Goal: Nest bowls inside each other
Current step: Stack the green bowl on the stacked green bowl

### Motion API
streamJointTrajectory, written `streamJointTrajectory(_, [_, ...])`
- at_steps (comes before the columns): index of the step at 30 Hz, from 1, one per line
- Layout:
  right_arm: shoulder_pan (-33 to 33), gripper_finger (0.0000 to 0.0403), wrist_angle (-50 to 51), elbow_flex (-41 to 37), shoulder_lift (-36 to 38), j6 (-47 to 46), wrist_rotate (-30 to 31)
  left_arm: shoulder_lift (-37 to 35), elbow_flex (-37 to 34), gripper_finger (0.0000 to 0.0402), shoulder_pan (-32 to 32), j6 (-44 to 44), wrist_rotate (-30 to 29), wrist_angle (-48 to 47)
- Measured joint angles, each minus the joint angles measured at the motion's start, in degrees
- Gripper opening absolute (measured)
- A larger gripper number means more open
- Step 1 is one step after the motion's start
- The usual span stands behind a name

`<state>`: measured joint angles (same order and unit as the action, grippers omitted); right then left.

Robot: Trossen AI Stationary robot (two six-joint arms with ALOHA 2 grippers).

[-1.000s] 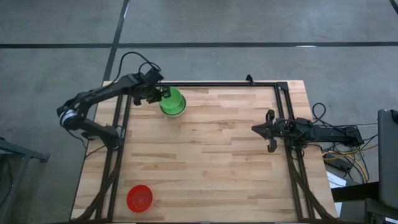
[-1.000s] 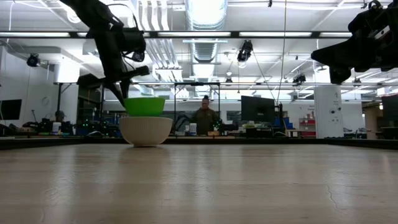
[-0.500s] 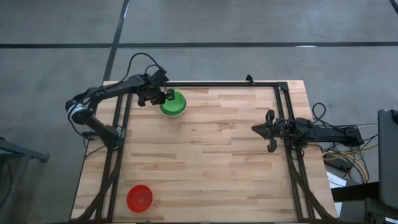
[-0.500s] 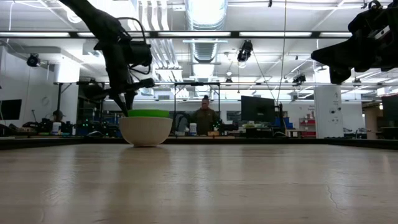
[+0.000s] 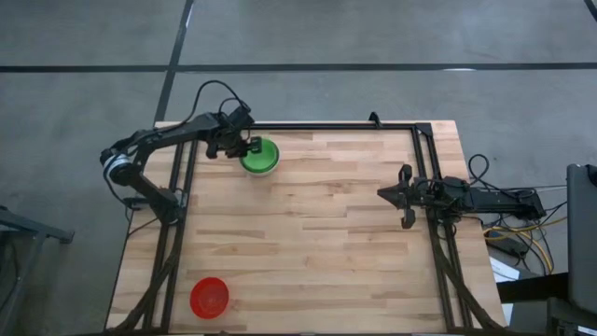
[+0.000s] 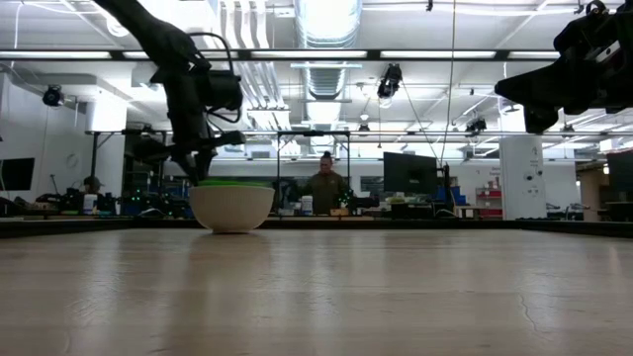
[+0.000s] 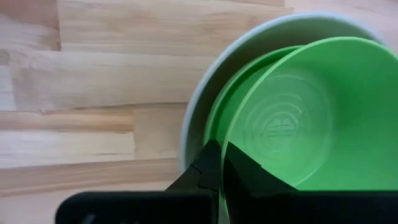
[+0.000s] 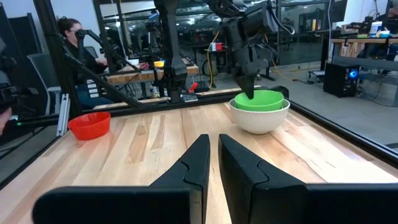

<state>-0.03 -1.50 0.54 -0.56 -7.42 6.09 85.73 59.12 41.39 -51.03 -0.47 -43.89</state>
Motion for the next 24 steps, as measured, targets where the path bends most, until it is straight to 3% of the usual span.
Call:
streamJointTrajectory(14, [0.01,0.0034,0.00,0.00,0.00,-0.01,0.02,-0.04,-1.39,0.0006,-0.31,2.06,-0.63,2.77])
streamJointTrajectory(24, [0.01,0.0034,0.00,0.00,0.00,0.00,0.01,-0.04,-1.39,0.0043,-0.31,3.20,-0.80,4.01])
